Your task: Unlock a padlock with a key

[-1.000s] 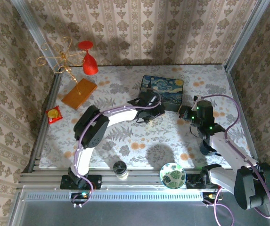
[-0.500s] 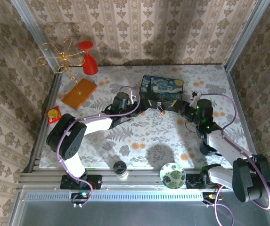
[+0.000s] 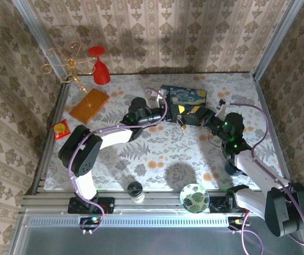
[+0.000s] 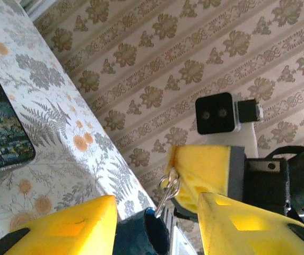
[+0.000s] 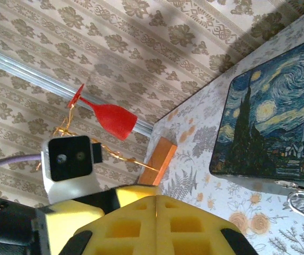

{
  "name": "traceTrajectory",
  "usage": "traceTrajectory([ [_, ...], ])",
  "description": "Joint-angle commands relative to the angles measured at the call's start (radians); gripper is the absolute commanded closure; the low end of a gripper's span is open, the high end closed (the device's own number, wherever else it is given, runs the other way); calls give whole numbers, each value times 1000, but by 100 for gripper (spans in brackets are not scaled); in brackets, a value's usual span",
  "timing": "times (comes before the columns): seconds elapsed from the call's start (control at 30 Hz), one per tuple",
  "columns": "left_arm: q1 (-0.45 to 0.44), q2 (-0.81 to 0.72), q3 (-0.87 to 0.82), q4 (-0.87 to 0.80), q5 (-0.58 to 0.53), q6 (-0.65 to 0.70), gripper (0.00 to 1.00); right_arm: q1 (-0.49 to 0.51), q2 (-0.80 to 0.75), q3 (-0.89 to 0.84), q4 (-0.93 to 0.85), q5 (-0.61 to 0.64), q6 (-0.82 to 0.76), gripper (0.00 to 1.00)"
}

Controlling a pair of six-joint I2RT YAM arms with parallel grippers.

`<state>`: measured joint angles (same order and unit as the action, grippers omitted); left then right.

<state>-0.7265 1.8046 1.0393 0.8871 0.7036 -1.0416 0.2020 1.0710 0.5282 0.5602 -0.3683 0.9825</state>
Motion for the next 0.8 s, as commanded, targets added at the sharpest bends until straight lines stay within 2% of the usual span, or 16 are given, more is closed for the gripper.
traceTrajectory([
  [0.0,-11,6,23,34,57,31,55,6,-8,7,38,-11,29,100],
  [0.3,-26,8,34,-10,51,36,56,5,24,3,113,-24,67,100],
  [0.4,-26,26,46,28,58,5,61,6,18,4,109,-26,68,100],
  [0.77,-30,54,65,86,69,-43,68,6,23,4,96,-29,63,100],
])
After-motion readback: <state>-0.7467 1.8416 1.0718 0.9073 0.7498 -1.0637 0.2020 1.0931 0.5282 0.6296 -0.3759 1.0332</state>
